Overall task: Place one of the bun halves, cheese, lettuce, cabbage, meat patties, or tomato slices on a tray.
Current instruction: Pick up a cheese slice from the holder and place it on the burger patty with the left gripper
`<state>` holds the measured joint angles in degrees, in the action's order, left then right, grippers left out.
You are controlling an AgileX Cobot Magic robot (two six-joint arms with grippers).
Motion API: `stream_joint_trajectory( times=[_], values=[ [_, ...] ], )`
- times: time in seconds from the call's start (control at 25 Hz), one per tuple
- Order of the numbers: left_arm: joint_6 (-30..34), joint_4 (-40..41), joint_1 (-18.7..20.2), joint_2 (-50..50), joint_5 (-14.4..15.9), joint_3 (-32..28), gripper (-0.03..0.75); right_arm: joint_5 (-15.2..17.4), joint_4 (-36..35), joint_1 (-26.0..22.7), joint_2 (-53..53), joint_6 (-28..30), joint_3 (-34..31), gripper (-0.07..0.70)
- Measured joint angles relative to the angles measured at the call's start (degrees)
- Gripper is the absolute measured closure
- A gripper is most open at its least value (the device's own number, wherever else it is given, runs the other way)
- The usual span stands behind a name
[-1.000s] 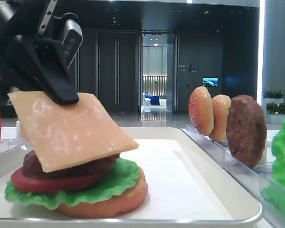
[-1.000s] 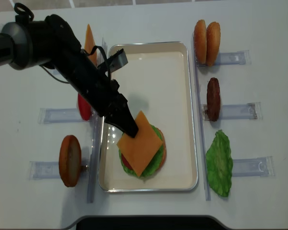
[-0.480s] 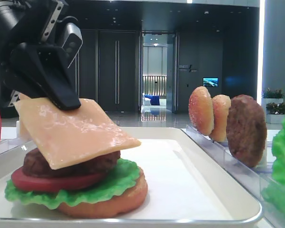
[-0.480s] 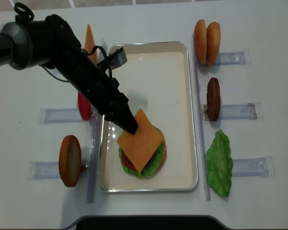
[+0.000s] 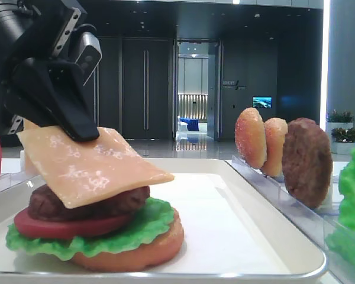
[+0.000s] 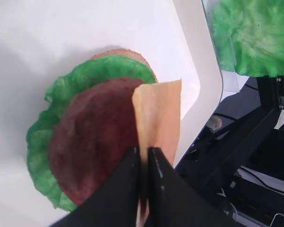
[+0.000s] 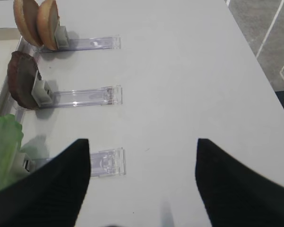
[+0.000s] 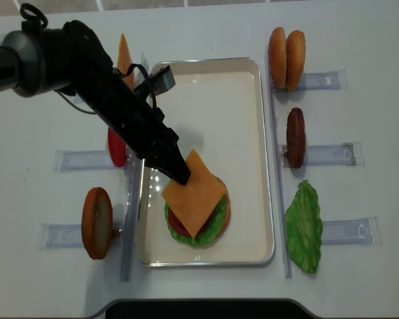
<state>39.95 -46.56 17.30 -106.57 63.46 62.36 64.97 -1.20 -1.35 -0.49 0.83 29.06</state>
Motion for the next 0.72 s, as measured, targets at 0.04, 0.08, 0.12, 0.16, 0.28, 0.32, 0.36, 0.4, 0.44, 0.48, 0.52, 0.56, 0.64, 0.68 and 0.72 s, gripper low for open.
stream_joint_trajectory(
  times=[0.04, 0.08, 0.12, 0.16, 0.28, 0.32, 0.36, 0.4, 0.44, 0.48, 0.52, 0.56, 0.64, 0.68, 0.72],
  values=[
    [0.0, 0.0, 0.0, 0.0, 0.0, 0.0, 0.694, 0.0, 0.0, 0.0, 0.0, 0.0, 0.0, 0.176],
    [-0.1, 0.0, 0.0, 0.0, -0.1, 0.0, 0.694, 0.0, 0.0, 0.0, 0.0, 0.0, 0.0, 0.176],
    [-0.1, 0.0, 0.0, 0.0, -0.1, 0.0, 0.694, 0.0, 0.0, 0.0, 0.0, 0.0, 0.0, 0.176],
    [-0.1, 0.1, 0.0, 0.0, -0.1, 0.0, 0.694, 0.0, 0.0, 0.0, 0.0, 0.0, 0.0, 0.176],
    [-0.2, 0.3, 0.0, 0.0, -0.1, 0.0, 0.694, 0.0, 0.0, 0.0, 0.0, 0.0, 0.0, 0.176],
    [-0.2, 0.4, 0.0, 0.0, -0.1, 0.0, 0.694, 0.0, 0.0, 0.0, 0.0, 0.0, 0.0, 0.176],
    [-0.4, 0.6, 0.0, 0.0, -0.1, 0.0, 0.694, 0.0, 0.0, 0.0, 0.0, 0.0, 0.0, 0.176],
    [-0.5, 0.7, 0.0, 0.0, -0.1, 0.0, 0.694, 0.0, 0.0, 0.0, 0.0, 0.0, 0.0, 0.176],
    [-0.9, 0.9, 0.0, 0.0, -0.2, 0.0, 0.694, 0.0, 0.0, 0.0, 0.0, 0.0, 0.0, 0.176],
    [-1.1, 1.3, 0.0, 0.0, -0.3, 0.0, 0.694, 0.0, 0.0, 0.0, 0.0, 0.0, 0.0, 0.176],
    [-1.3, 1.6, 0.0, 0.0, -0.4, 0.0, 0.694, 0.0, 0.0, 0.0, 0.0, 0.0, 0.0, 0.176],
    [-1.5, 1.8, 0.0, 0.0, -0.7, 0.0, 0.694, 0.0, 0.0, 0.0, 0.0, 0.0, 0.0, 0.176],
    [-1.8, 2.3, 0.0, 0.0, -1.2, 0.0, 0.694, 0.0, 0.0, 0.0, 0.0, 0.0, 0.0, 0.176],
    [-1.9, 2.4, 0.0, 0.0, -1.2, 0.0, 0.694, 0.0, 0.0, 0.0, 0.0, 0.0, 0.0, 0.176],
    [-1.9, 2.4, 0.0, 0.0, -1.3, 0.0, 0.694, 0.0, 0.0, 0.0, 0.0, 0.0, 0.0, 0.176]
  ],
)
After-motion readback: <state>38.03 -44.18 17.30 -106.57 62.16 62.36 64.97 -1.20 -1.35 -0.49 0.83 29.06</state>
